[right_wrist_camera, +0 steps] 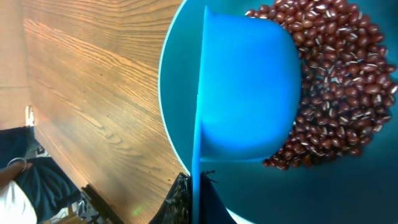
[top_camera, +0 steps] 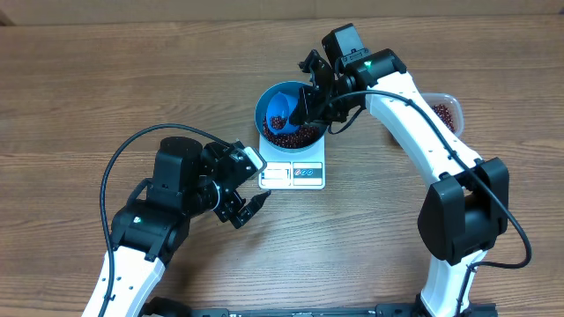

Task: Scoop item into bowl and weigh 150g on scale
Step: 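Tip the blue scoop with the right gripper to pour beans into the bowl, then carry the empty scoop with the right gripper back to the bean container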

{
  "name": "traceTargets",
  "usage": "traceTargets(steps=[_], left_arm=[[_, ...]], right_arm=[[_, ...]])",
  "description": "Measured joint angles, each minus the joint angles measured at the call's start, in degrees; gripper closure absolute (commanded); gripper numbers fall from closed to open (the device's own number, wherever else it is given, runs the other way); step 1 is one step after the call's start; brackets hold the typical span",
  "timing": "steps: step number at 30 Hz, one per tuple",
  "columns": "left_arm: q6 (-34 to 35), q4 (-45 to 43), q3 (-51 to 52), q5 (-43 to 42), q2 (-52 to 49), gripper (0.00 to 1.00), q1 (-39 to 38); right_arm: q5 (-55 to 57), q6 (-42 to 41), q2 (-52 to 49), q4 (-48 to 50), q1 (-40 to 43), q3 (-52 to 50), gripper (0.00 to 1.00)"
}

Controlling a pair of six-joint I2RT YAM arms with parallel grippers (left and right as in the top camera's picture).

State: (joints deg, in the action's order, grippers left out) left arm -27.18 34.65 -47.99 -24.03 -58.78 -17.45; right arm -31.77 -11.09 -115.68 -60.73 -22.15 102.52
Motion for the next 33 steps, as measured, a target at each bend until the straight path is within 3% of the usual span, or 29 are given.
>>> traceTargets(steps=[33], left_arm=[[0.00,0.00,0.00,0.00,0.00,0.01,0.00]], right_arm=[[-1.03,1.64,0.04,-1.27,2.67,0.09,0.96]])
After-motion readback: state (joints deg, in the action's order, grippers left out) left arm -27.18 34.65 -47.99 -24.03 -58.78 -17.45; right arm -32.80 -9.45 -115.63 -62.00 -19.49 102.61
